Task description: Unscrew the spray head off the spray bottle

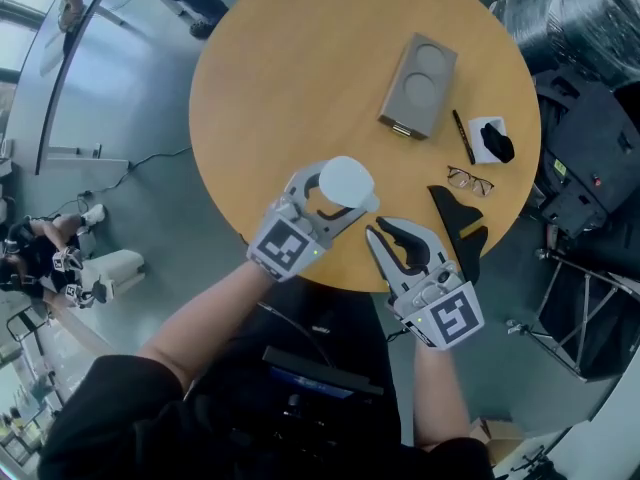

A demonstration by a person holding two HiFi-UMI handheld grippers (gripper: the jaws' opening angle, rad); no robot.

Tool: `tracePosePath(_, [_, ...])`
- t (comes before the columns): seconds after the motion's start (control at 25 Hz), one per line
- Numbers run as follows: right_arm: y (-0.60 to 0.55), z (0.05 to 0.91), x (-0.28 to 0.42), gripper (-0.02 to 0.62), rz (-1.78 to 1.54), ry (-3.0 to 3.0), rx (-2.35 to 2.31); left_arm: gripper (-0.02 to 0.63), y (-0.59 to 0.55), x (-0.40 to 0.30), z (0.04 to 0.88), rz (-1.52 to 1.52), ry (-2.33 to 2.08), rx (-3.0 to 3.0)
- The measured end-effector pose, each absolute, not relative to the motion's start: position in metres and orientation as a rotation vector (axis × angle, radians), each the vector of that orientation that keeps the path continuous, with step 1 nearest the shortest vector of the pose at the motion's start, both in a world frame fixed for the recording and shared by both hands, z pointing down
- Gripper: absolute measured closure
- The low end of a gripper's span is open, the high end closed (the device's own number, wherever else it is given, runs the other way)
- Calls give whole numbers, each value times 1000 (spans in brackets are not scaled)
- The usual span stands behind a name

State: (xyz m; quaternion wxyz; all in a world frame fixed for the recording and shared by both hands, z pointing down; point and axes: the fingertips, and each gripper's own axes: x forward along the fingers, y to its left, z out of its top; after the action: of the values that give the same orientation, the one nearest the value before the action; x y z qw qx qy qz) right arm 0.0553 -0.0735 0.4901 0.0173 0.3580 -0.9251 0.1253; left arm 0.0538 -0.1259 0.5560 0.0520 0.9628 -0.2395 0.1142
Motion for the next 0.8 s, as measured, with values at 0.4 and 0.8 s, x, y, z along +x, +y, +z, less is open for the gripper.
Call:
tracePosePath(0.4, [-34,415,57,488,440,-2858,1081,301,-76,56,477,329,-748,2834])
tracePosePath(0.8, [-19,350,53,260,396,-2881,1039,301,-40,68,425,384,-757,2819])
